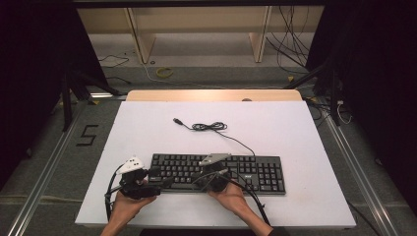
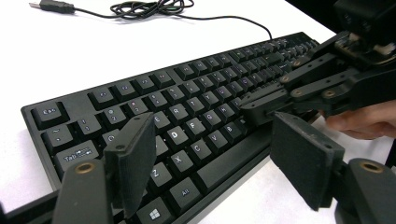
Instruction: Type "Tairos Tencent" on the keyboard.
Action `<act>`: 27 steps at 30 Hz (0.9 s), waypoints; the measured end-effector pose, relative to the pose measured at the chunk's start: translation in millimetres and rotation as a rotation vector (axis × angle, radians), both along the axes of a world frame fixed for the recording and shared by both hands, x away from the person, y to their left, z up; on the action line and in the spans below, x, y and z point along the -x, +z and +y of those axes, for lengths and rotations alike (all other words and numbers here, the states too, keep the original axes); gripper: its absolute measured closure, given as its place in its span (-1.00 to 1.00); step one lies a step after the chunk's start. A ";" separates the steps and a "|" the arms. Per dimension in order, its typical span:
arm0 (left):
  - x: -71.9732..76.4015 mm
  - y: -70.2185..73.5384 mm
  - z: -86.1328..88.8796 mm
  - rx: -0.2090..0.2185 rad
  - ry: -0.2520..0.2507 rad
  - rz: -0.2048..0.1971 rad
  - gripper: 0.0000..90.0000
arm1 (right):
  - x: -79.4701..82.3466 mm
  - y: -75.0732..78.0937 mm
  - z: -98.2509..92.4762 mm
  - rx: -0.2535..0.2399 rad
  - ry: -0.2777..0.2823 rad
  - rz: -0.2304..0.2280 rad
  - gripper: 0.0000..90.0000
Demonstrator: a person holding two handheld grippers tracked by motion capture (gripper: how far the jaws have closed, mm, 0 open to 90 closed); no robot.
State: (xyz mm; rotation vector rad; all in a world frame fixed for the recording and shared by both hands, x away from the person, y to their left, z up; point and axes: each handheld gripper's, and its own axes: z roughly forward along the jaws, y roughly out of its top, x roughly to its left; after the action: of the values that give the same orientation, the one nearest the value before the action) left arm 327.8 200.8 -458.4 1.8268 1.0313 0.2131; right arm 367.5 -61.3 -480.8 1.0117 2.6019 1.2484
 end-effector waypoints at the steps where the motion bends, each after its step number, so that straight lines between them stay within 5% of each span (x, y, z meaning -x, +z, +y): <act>1: -0.2 -0.1 0.1 0.000 -0.001 -0.001 -0.31 | 0.0 1.4 -1.0 -0.009 -0.002 0.000 0.93; 15: -2.2 1.3 -0.2 0.002 0.003 -0.006 -0.31 | 3.3 17.7 -26.9 -0.105 -0.018 -0.029 0.31; 27: -5.7 1.8 -7.9 -0.009 -0.009 -0.013 -0.32 | 11.7 26.2 -53.5 -0.151 -0.041 -0.063 -0.04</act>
State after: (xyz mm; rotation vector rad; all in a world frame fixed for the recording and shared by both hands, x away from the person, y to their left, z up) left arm 333.5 192.9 -456.7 1.8359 1.0149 0.2245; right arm 355.7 -114.9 -454.6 1.0249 2.4585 1.4605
